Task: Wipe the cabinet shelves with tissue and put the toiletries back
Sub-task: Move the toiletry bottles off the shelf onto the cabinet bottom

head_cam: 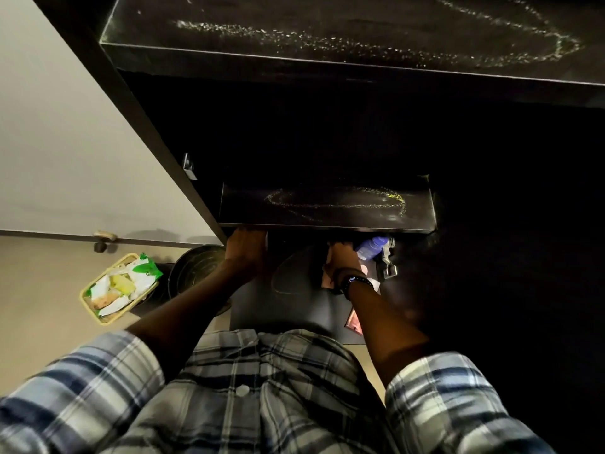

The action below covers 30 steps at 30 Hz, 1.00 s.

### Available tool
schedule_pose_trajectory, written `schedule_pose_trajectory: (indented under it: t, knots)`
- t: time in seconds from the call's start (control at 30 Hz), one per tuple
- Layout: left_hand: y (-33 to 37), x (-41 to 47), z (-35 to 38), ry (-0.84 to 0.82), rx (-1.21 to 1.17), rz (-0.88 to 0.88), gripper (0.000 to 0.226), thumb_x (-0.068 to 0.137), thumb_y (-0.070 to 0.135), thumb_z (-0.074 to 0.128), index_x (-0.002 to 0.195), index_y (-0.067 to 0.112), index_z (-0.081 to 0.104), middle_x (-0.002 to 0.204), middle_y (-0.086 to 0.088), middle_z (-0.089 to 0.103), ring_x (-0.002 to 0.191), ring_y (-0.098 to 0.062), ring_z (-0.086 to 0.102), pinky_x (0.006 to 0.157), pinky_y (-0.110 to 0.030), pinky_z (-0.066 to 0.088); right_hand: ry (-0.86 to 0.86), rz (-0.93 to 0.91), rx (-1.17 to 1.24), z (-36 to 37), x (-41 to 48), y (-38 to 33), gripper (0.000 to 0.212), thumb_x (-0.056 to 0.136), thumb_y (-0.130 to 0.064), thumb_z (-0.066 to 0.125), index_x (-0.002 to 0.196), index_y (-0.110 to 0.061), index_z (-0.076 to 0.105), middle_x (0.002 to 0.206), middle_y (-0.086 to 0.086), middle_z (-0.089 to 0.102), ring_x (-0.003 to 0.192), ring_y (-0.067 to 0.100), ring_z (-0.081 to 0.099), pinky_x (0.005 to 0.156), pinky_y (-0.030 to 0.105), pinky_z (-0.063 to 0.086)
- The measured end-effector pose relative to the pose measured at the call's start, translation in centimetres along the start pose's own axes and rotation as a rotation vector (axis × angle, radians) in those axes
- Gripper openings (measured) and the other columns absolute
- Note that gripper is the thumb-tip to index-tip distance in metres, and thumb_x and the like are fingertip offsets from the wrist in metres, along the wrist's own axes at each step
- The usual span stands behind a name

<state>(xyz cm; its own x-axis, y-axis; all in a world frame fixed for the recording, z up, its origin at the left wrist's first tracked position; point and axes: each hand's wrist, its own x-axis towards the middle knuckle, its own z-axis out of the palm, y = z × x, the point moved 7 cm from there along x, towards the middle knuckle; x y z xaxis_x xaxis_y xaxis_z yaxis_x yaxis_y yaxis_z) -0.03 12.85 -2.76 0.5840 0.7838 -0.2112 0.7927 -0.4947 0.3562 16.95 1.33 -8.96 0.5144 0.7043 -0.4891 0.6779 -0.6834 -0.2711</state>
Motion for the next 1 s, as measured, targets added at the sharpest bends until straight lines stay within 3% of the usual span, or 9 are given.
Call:
schedule_pose_trajectory:
  t: [0.13,0.23,0.3,0.37,0.47,0.57,0.67,1.0]
  knots:
    - [-0.4,-0.7,-0.1,-0.032,0.01,-0.036,0.023,0.088,0.014,0.059,0.11,0.007,0.059,0.112,-0.017,0.063,0.102,-0.036,0.061,0.079,-0.042,0.051,0.039,0.001,0.05,-0.1,-0.5,-0.3,0.03,0.087,-0.008,0.054,0.116,-0.009,0.054,0.116,0.017,0.061,0.107,0.037,0.059,0.084,0.04,0.05]
    - [-0.7,-1.2,-0.2,-0.057,0.036,-0.032,0.018,0.089,0.012,0.056,0.104,0.006,0.062,0.105,-0.017,0.067,0.096,-0.035,0.064,0.073,-0.038,0.05,0.046,-0.05,0.104,-0.7,-1.3,-2.0,0.037,0.087,-0.015,0.055,0.124,-0.008,0.051,0.121,0.019,0.058,0.114,0.039,0.054,0.093,0.044,0.046]
    - [-0.8,-1.9,-0.7,-0.036,-0.008,-0.03,0.02,0.088,0.015,0.055,0.106,0.006,0.06,0.105,-0.019,0.066,0.094,-0.038,0.063,0.074,-0.042,0.053,0.045,-0.049,0.171,-1.0,-1.5,-3.4,0.034,0.089,-0.019,0.053,0.118,-0.001,0.055,0.12,0.022,0.058,0.115,0.04,0.052,0.095,0.044,0.042]
    - [-0.8,-2.8,-1.0,-0.034,-0.036,-0.034,0.037,0.086,0.022,0.057,0.12,0.007,0.051,0.114,-0.021,0.061,0.097,-0.042,0.061,0.075,-0.046,0.053,0.054,-0.051,0.238,-1.0,-1.4,-4.9,0.03,0.09,-0.021,0.052,0.109,0.0,0.06,0.114,0.024,0.062,0.11,0.04,0.055,0.091,0.043,0.043]
    - [-0.8,-3.8,-0.6,-0.059,0.006,-0.019,0.069,0.087,0.023,0.054,0.146,0.009,0.02,0.138,-0.023,0.04,0.105,-0.046,0.056,0.075,-0.049,0.052,0.042,-0.135,0.254,-1.0,-1.8,-7.2,0.03,0.096,-0.023,0.047,0.108,0.0,0.061,0.113,0.026,0.063,0.108,0.041,0.055,0.09,0.043,0.041]
    - [-1.4,-4.3,-0.7,-0.072,0.01,-0.01,0.073,0.089,0.014,0.049,0.149,0.009,0.007,0.14,-0.024,0.037,0.1,-0.046,0.057,0.071,-0.047,0.051,0.005,-0.223,0.173,-1.3,-2.2,-9.0,0.03,0.097,-0.019,0.045,0.116,0.001,0.056,0.117,0.026,0.061,0.109,0.041,0.055,0.091,0.042,0.042]
    - [-1.7,-4.8,-1.1,-0.102,0.004,-0.001,0.075,0.089,0.013,0.049,0.149,0.011,0.004,0.142,-0.022,0.035,0.101,-0.047,0.056,0.068,-0.047,0.044,-0.015,-0.25,0.137,-1.4,-2.2,-9.9,0.033,0.099,-0.02,0.042,0.117,0.005,0.054,0.116,0.027,0.06,0.107,0.04,0.056,0.09,0.042,0.042]
    - [-2.1,-4.6,-1.4,-0.159,0.034,0.064,0.07,0.091,0.018,0.049,0.148,0.014,0.009,0.134,-0.02,0.043,0.095,-0.043,0.059,0.072,-0.049,0.052,-0.035,-0.204,0.171,-0.6,-1.5,-10.2,0.035,0.101,-0.024,0.037,0.116,0.002,0.055,0.117,0.023,0.06,0.108,0.036,0.057,0.091,0.038,0.041]
